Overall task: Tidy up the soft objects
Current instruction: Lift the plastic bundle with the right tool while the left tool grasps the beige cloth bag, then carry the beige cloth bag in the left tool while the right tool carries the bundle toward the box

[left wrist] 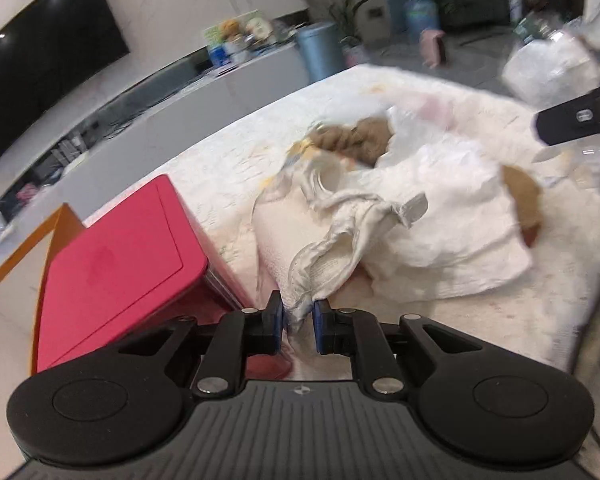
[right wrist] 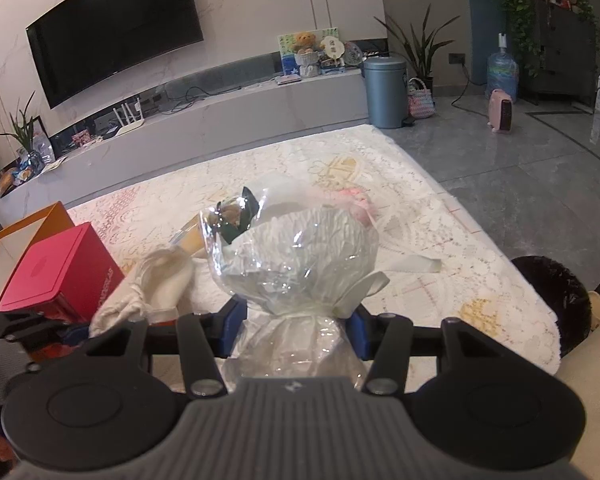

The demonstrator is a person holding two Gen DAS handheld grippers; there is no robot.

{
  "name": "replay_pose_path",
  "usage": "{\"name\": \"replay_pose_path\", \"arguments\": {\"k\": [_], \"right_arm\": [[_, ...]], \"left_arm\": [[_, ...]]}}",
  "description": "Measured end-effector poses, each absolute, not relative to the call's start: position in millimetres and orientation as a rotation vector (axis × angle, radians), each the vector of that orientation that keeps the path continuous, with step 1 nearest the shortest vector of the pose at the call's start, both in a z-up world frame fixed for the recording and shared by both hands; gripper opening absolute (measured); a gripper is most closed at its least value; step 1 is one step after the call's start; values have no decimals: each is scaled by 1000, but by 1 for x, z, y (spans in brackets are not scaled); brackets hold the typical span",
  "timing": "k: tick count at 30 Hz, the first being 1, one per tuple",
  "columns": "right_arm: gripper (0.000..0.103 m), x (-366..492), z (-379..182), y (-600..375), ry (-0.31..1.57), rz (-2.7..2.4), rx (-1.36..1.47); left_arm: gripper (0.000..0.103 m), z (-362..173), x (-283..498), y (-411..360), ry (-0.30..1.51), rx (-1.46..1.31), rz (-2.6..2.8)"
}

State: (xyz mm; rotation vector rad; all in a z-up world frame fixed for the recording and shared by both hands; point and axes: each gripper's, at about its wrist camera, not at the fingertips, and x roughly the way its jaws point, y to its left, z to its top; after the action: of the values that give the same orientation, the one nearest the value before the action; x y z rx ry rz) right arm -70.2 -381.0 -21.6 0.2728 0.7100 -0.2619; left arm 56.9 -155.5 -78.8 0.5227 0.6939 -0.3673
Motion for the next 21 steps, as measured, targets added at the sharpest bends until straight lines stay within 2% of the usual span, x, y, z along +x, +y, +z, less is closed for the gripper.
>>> {"name": "replay_pose_path", "arguments": {"k": [3, 6, 7, 9, 10, 13, 14, 15, 16, 18, 21], "right_arm": [[52, -70, -23, -381, 716, -258, 270], [52, -70, -24, -383, 718, -259, 275], [52, -70, -25, -383, 721, -263, 278], [52, -69, -27, -384, 730, -270, 281], [52, -69, -28, -384, 734, -270, 281], [52, -69, -29, -383, 736, -267, 282], [52, -69, -29, -383, 735, -265, 282], [52, -69, -29, -383, 734, -264, 282], [52, -69, -29, -383, 733, -263, 283], [53, -68, -29, -383, 735, -263, 286], [53, -68, -30, -385, 739, -263, 292]], "left_arm": [[20, -82, 60, -166, 692, 536, -364], [34, -84, 58, -178, 641, 580, -378], [35, -86, 56, -184, 617, 614, -373], [55, -95, 58, -198, 570, 695, -336], [59, -100, 60, -205, 542, 734, -303], [59, -107, 69, -218, 488, 776, -263], [56, -107, 71, -219, 490, 765, -266], [44, -106, 75, -219, 505, 743, -274], [36, -104, 77, -218, 527, 712, -289], [7, -98, 80, -214, 560, 653, -297], [5, -83, 79, -200, 561, 558, -257]]}}
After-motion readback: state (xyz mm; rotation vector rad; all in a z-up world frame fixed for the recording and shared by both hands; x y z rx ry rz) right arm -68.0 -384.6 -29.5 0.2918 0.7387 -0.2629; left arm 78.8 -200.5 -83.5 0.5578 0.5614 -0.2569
